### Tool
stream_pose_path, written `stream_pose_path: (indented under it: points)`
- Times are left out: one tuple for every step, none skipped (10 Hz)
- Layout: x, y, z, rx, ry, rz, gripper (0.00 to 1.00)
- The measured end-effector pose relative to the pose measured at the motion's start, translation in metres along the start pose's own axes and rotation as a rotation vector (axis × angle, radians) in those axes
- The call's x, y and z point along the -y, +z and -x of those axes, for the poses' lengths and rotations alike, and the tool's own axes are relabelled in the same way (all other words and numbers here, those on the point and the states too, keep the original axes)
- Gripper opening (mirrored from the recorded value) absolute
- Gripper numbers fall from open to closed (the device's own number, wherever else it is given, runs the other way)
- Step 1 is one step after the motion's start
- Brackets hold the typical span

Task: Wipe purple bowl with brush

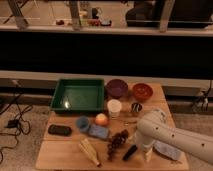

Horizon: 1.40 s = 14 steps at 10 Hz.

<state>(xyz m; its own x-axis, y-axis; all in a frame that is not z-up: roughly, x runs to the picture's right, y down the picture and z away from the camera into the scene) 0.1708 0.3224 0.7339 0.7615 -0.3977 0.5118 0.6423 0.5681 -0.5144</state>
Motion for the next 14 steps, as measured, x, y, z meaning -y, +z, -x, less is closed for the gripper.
stream_pose_path:
  points:
    - [-0.0087, 0.0043, 0.0014, 0.007, 0.006, 0.006, 0.80]
    - [-0.0133, 0.0087, 0.0022, 0.018, 0.007, 0.009, 0.80]
    - [-0.0122, 0.0091, 0.0024, 0.021, 0.006, 0.009, 0.80]
    - [-0.0116, 0.0090, 0.0026, 0.021, 0.004, 0.009, 0.80]
    - [-0.0120, 0.0091, 0.0025, 0.021, 0.005, 0.009, 0.80]
    - [-0.0121, 0.0090, 0.0024, 0.021, 0.006, 0.009, 0.80]
    - [-0.0117, 0.0091, 0.0026, 0.021, 0.005, 0.009, 0.80]
    - [-0.0118, 0.0091, 0.0025, 0.021, 0.005, 0.009, 0.80]
    - [-0.0118, 0.0091, 0.0025, 0.021, 0.005, 0.009, 0.80]
    - [-0.0119, 0.0091, 0.0025, 0.021, 0.005, 0.009, 0.80]
    - [-0.0118, 0.0090, 0.0024, 0.021, 0.005, 0.009, 0.80]
    - [-0.0119, 0.0093, 0.0024, 0.021, 0.006, 0.009, 0.80]
    - [-0.0120, 0.0093, 0.0024, 0.021, 0.006, 0.009, 0.80]
    - [-0.0121, 0.0094, 0.0024, 0.022, 0.006, 0.009, 0.80]
